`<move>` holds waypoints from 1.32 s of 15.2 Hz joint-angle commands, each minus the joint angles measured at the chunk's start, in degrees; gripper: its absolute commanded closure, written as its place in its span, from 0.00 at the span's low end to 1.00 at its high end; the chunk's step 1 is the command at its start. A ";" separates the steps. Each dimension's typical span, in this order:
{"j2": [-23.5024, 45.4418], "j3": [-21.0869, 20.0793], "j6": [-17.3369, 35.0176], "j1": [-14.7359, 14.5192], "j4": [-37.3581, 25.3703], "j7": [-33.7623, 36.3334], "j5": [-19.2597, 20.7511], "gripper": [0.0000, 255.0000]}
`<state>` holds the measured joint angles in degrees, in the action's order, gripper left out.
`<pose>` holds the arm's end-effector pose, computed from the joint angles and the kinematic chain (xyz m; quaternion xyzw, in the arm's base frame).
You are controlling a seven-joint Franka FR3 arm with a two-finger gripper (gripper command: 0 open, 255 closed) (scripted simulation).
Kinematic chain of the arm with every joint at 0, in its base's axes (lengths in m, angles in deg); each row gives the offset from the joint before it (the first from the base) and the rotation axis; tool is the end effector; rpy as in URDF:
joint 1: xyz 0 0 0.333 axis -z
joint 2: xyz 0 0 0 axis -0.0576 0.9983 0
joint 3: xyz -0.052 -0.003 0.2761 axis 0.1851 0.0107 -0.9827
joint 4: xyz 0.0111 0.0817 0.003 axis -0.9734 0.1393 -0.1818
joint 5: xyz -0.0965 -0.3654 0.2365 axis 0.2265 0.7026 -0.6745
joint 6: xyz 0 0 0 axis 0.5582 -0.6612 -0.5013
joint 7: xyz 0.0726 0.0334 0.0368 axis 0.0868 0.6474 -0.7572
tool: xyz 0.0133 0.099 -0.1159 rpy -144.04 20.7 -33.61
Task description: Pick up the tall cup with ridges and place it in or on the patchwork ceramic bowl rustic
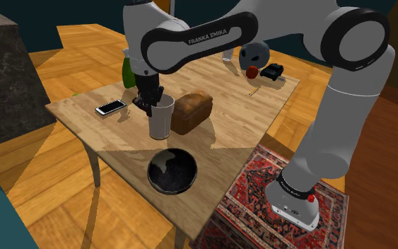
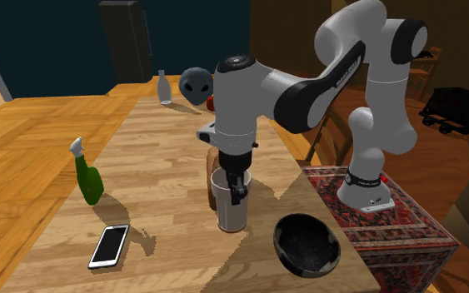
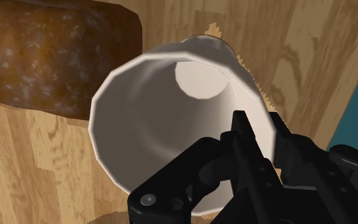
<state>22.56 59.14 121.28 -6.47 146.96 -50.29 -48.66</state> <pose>0.5789 0.3021 0.3366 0.9956 0.0864 -0.0017 0.0372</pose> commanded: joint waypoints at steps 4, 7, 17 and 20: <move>-0.75 -0.09 -3.55 0.03 -2.89 -0.53 -0.43 1.00; -1.11 -0.14 -5.73 0.01 -4.74 -0.78 -0.64 1.00; -1.48 -0.32 -13.27 -0.21 -11.98 -1.42 -0.96 1.00; -1.31 -0.37 -15.64 -0.33 -14.51 -1.55 -0.93 1.00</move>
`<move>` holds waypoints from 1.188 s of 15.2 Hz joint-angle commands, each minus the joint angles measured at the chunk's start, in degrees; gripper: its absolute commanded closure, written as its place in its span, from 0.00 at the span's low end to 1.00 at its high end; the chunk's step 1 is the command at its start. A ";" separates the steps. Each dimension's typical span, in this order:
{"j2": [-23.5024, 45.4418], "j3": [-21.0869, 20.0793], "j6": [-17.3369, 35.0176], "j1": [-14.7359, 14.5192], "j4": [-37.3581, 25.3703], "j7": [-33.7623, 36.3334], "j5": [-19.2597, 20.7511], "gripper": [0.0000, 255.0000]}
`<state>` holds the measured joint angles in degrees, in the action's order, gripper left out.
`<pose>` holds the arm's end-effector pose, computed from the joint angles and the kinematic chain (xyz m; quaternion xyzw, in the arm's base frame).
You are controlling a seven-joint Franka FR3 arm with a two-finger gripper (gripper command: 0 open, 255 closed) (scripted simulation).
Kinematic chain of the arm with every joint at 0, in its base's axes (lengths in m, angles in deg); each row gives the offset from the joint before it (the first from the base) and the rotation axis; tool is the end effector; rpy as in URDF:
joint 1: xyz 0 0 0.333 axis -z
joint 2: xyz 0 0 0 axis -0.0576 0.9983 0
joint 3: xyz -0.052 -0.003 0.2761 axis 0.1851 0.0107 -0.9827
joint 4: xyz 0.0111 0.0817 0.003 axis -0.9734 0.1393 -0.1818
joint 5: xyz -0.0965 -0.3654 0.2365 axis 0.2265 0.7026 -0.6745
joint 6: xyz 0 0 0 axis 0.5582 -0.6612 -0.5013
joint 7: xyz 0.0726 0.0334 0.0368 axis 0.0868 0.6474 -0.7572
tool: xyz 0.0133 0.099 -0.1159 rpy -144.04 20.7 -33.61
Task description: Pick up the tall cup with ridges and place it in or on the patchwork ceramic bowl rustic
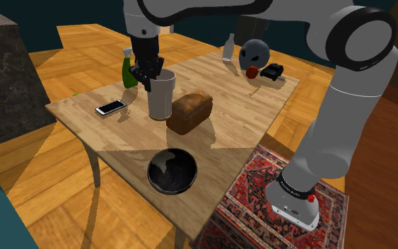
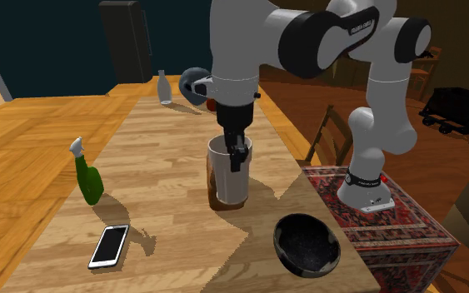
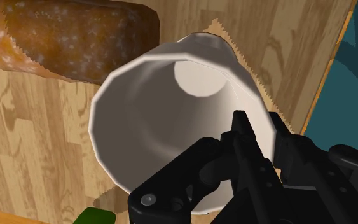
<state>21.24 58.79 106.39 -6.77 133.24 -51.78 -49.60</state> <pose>0.5843 0.3036 0.4553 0.9956 0.0863 -0.0018 0.0372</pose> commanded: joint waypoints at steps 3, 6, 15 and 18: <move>-1.23 -0.44 -2.00 -0.47 -0.80 0.66 -0.40 1.00; -5.02 -1.66 -2.55 -1.66 2.41 3.04 -1.70 1.00; -13.78 -5.92 -5.89 -5.87 7.60 11.05 -5.52 1.00; -15.75 -7.58 -7.40 -7.41 7.98 14.10 -6.66 1.00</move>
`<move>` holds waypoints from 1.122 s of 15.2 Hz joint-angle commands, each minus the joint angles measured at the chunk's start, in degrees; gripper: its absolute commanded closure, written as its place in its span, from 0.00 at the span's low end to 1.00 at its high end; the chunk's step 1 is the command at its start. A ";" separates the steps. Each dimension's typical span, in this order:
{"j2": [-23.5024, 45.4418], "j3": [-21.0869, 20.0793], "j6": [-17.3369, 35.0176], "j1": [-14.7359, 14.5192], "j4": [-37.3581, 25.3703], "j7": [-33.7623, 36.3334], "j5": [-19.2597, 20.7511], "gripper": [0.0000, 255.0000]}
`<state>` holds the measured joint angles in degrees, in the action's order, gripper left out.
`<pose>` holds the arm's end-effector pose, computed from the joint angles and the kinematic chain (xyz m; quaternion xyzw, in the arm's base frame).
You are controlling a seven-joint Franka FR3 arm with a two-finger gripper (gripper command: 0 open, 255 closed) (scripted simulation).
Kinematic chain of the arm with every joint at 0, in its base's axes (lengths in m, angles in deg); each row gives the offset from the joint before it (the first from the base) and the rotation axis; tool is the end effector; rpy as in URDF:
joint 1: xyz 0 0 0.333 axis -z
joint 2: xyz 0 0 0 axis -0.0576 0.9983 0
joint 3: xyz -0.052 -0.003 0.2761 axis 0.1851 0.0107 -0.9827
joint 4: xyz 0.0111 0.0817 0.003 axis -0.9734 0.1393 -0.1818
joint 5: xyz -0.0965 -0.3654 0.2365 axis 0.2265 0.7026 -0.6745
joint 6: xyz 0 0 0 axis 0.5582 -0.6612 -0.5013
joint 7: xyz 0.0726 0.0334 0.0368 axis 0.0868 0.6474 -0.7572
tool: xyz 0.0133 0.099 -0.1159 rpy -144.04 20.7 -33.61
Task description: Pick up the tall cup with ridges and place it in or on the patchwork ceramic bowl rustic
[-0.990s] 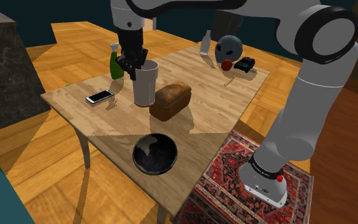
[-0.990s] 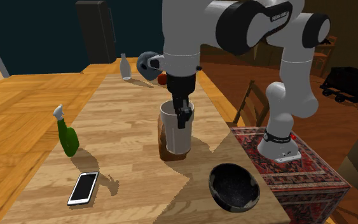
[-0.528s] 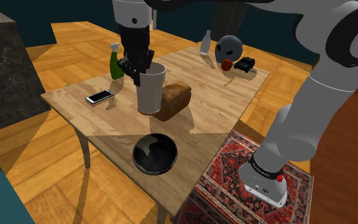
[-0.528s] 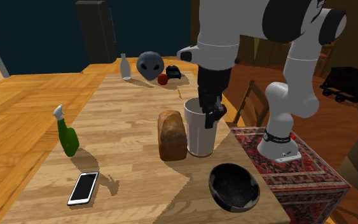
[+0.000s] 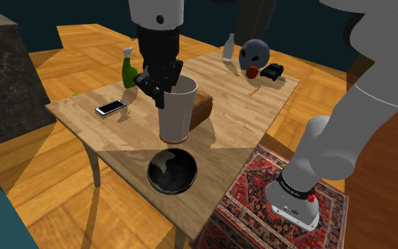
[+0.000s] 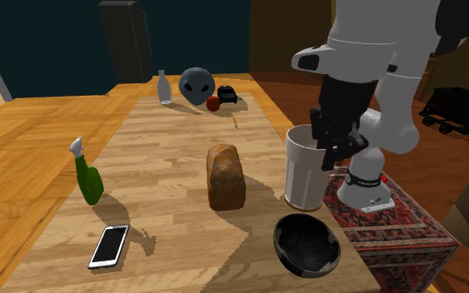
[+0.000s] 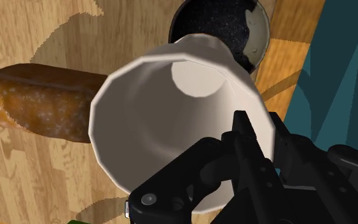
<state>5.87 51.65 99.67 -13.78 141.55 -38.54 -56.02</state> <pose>0.4155 0.4091 0.5240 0.9955 0.0869 -0.0018 0.0373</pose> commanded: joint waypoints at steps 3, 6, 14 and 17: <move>-1.42 -1.36 -0.73 -1.22 0.59 2.53 -0.90 1.00; -1.93 -1.31 1.66 -1.22 3.43 2.44 -1.13 1.00; -2.61 -1.32 7.91 -1.31 10.28 2.43 -1.46 1.00; -2.62 -1.38 10.22 -1.35 12.60 2.51 -1.48 1.00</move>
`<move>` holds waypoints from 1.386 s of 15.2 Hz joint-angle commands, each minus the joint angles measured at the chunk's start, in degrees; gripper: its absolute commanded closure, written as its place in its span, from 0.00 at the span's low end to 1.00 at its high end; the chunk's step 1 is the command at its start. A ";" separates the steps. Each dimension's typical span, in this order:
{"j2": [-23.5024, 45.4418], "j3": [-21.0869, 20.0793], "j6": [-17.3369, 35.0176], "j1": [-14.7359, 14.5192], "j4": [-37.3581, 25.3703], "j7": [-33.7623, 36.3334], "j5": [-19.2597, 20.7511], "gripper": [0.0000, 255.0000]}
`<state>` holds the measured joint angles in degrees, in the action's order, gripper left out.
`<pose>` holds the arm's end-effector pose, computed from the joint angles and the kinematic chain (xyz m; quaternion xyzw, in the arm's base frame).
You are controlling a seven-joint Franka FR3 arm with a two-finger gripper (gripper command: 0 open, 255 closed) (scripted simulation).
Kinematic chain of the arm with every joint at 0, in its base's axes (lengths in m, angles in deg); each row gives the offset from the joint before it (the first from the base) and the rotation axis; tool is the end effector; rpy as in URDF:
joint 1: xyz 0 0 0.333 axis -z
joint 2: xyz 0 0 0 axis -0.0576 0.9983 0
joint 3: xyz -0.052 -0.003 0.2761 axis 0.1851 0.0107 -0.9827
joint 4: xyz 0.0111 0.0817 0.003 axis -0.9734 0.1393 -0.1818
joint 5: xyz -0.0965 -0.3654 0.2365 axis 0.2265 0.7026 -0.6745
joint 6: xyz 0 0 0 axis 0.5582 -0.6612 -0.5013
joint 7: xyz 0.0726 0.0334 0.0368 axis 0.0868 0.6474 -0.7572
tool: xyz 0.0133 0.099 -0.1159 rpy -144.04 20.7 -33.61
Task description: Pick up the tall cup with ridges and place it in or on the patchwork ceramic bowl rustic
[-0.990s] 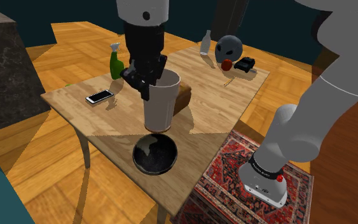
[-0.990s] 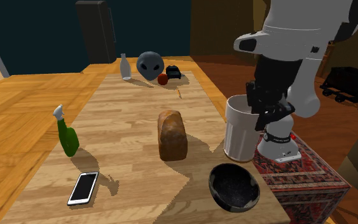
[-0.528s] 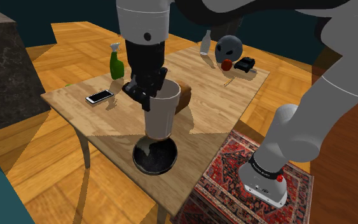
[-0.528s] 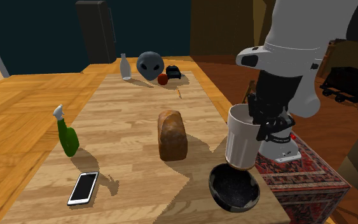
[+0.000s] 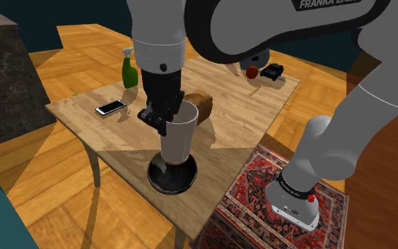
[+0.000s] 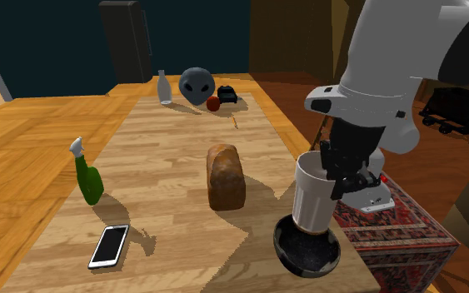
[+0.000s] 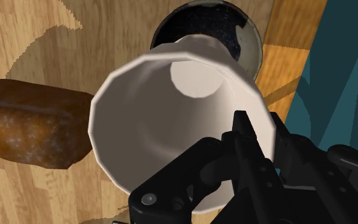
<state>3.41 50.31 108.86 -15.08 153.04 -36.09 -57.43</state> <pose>0.3897 0.4244 0.4528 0.9956 0.0864 -0.0021 0.0375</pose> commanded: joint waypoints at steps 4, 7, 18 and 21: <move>0.02 -0.16 4.09 -0.11 4.01 0.24 -0.01 1.00; 0.31 -0.26 6.38 -0.16 6.05 0.43 0.10 1.00; 0.69 -0.38 8.52 -0.19 7.85 0.65 0.27 0.00; 0.68 -0.38 8.52 -0.19 7.86 0.65 0.27 0.00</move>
<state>4.09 49.93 117.38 -15.28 160.90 -35.44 -57.16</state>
